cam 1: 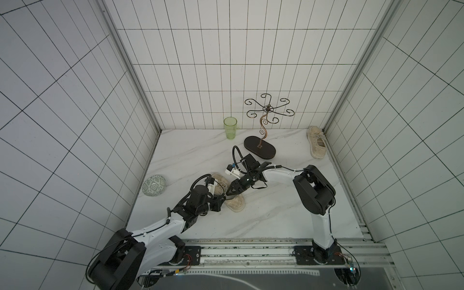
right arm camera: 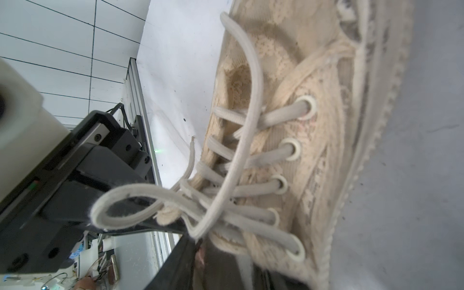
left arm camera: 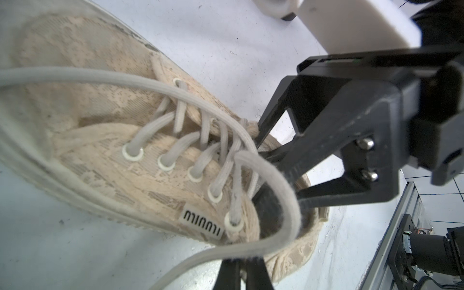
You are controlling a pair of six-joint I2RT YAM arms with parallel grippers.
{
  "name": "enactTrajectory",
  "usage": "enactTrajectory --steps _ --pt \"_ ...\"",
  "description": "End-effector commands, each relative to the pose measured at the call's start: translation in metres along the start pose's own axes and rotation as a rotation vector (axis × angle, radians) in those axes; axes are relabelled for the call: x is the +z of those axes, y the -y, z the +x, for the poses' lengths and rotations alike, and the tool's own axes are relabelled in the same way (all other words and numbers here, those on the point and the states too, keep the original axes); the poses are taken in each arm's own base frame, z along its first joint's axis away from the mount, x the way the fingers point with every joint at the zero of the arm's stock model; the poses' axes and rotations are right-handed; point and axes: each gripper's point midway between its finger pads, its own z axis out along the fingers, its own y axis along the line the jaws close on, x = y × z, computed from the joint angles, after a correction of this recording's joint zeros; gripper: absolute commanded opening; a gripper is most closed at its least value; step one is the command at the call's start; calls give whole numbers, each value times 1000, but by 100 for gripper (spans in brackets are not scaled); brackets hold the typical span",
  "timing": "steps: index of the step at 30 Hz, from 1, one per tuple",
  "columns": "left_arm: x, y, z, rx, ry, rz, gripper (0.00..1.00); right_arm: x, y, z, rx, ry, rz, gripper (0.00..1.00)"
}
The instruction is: Remove the insole from the shoe
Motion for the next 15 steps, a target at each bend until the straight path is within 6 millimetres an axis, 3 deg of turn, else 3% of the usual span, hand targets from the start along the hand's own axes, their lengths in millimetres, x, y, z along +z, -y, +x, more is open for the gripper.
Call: enactTrajectory --steps 1,8,15 --pt "0 -21 21 -29 -65 -69 0 40 54 89 202 -243 120 41" --pt "0 -21 22 -29 -68 -69 0 49 72 122 142 -392 309 38" --pt "1 -21 22 -30 -69 -68 0 32 84 142 48 -537 520 34"
